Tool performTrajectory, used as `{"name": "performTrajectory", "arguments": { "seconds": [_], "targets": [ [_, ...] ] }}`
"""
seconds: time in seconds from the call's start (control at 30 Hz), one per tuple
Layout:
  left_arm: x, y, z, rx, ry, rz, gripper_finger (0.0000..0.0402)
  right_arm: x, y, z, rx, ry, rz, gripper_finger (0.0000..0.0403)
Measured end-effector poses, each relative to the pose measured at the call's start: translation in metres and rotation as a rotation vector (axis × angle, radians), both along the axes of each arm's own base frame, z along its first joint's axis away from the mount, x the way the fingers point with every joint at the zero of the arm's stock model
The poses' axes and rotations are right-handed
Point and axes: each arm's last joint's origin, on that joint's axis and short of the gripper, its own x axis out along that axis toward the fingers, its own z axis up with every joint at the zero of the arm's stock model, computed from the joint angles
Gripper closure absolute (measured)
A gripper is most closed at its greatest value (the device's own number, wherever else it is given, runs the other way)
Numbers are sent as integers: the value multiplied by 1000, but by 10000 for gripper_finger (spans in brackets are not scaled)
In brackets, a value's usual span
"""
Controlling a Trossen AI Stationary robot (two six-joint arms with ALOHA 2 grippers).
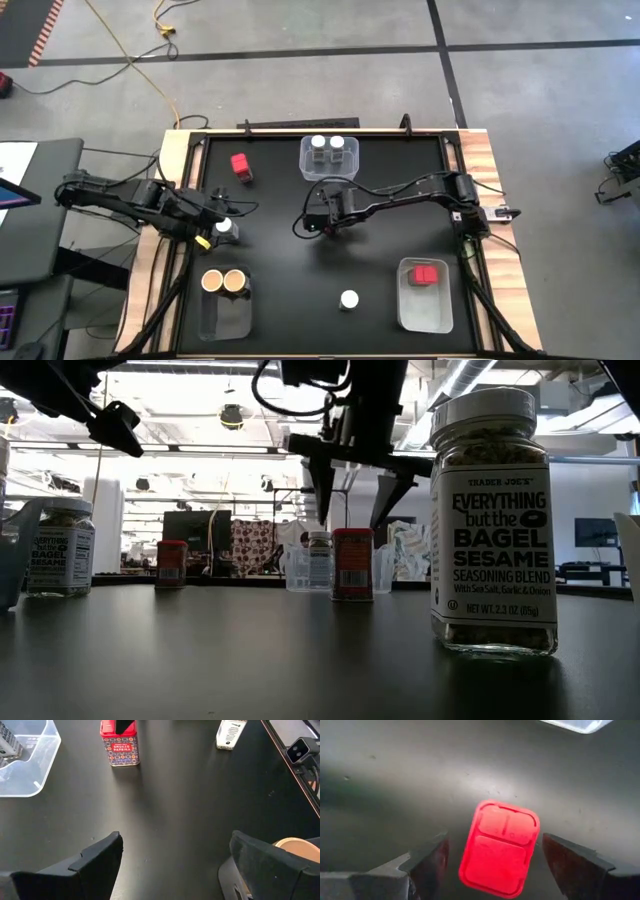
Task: Sort spices by type
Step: Put the right red spice can into the white bin
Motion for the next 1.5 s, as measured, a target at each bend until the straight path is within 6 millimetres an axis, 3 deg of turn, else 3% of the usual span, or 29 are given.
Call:
{"name": "performTrajectory", "arguments": {
  "seconds": [0.27, 0.47, 0.8, 1.5],
  "targets": [
    [0, 0, 0, 2, 0, -1, 49, -4, 0, -12, 26, 19, -24, 58],
    [0, 0, 0, 2, 0, -1, 49, -3, -2, -12, 40, 15, -21, 60],
    [0, 0, 0, 2, 0, -2, 49, 1, -8, -12, 82, -14, -26, 106],
    [0, 0, 0, 11, -1, -8, 49, -5, -32, -13, 205, 72, 28, 113]
  ]
}}
